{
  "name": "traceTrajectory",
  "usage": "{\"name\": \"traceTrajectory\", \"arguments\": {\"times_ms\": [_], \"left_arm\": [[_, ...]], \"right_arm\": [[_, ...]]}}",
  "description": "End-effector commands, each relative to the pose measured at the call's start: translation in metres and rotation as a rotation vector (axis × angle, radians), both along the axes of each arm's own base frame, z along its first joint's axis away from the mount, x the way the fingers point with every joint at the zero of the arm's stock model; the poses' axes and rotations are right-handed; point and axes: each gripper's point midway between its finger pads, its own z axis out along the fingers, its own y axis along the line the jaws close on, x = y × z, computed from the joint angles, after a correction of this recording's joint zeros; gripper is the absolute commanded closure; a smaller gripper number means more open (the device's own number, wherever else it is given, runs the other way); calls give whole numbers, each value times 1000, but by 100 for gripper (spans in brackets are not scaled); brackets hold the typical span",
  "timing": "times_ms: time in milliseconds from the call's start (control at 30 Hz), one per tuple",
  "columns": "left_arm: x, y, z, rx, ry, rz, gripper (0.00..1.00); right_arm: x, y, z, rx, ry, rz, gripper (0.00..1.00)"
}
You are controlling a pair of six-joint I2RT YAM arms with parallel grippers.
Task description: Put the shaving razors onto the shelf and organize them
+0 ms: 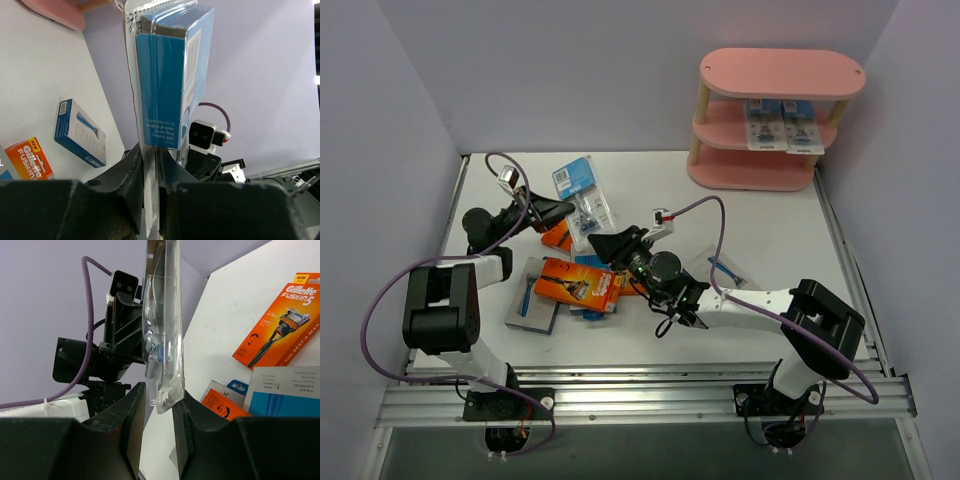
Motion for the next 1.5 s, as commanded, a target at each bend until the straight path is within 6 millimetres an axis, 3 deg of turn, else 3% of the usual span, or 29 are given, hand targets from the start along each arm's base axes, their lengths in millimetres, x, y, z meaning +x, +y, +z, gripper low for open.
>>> {"name": "traceTrajectory", "arguments": {"times_ms": [0, 500, 800, 933, 1033, 1067, 1200, 1300, 1467], "left_arm": [[-6, -1, 15, 11, -139, -6, 98], [-9, -9, 14, 4, -135, -31, 98], [-10, -10, 13, 6, -136, -40, 98], [-9, -11, 11, 6, -129, -43, 97], [-8, -11, 8, 7, -119, -45, 70], [-8, -11, 8, 6, -116, -46, 56], [-7, -11, 7, 9, -117, -45, 32], [-7, -10, 5, 18, -116, -43, 17], [-3, -9, -4, 40, -86, -32, 10]], "right_arm": [[5, 3, 35, 80, -68, -29, 77], [8, -1, 38, 80, -76, -55, 78], [9, -6, 38, 86, -78, -68, 100], [10, -11, 37, 90, -73, -84, 100], [11, -19, 37, 100, -66, -107, 100], [11, -22, 35, 99, -63, -118, 100], [14, -42, 37, 114, -51, -177, 100], [14, -56, 36, 111, -44, -210, 100], [17, -83, 32, 112, -33, -264, 100]]}}
